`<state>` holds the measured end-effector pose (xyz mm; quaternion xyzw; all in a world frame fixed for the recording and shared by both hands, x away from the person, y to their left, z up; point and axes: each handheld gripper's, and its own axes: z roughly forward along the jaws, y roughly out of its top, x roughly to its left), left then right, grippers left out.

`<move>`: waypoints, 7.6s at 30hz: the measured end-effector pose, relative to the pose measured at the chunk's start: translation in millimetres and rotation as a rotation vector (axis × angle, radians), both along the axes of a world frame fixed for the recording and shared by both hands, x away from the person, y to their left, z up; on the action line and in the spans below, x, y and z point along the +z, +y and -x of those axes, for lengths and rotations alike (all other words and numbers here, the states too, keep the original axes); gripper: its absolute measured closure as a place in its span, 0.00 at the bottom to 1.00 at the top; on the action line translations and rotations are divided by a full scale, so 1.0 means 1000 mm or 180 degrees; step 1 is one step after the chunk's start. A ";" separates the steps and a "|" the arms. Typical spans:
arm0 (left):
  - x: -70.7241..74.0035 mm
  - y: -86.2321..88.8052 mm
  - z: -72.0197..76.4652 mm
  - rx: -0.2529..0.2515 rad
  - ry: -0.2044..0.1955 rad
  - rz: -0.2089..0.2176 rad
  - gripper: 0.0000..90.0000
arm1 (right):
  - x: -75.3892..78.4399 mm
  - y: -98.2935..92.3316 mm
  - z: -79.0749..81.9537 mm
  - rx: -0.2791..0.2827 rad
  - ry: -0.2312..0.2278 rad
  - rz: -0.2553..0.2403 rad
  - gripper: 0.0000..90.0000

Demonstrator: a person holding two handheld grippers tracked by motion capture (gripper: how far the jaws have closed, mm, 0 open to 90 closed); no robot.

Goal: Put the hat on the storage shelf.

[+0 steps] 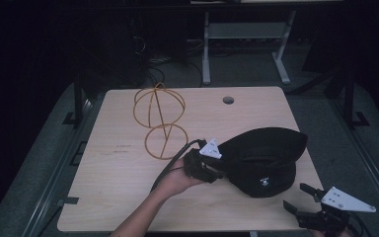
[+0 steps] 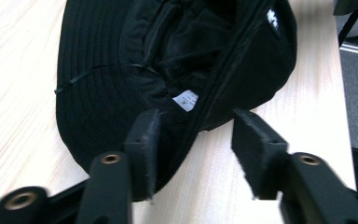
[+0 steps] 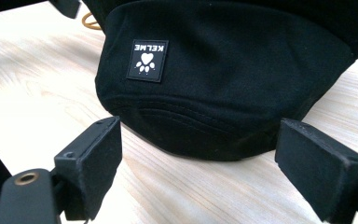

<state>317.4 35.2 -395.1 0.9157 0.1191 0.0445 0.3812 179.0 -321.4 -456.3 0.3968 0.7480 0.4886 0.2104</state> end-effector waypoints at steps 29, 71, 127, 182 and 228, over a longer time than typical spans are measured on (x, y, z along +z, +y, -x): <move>0.032 -0.016 0.012 -0.0232 0.0108 0.0374 0.95 | 0.013 0.017 -0.004 0.0118 -0.0129 -0.0014 0.16; 0.056 -0.021 0.018 -0.0364 0.0124 0.0628 0.92 | 0.022 0.046 -0.037 0.0525 -0.0355 0.0036 0.97; 0.025 0.080 0.037 0.0230 -0.0054 0.0539 0.43 | 0.072 0.026 -0.066 0.0459 -0.0182 -0.0311 0.98; -0.010 0.146 0.045 0.0669 0.0030 0.0691 0.35 | 0.142 0.050 -0.098 0.0751 -0.0309 -0.0318 0.98; -0.017 0.148 0.044 0.0672 -0.0027 0.0643 0.26 | 0.191 0.101 -0.130 0.1035 -0.0372 -0.0183 0.98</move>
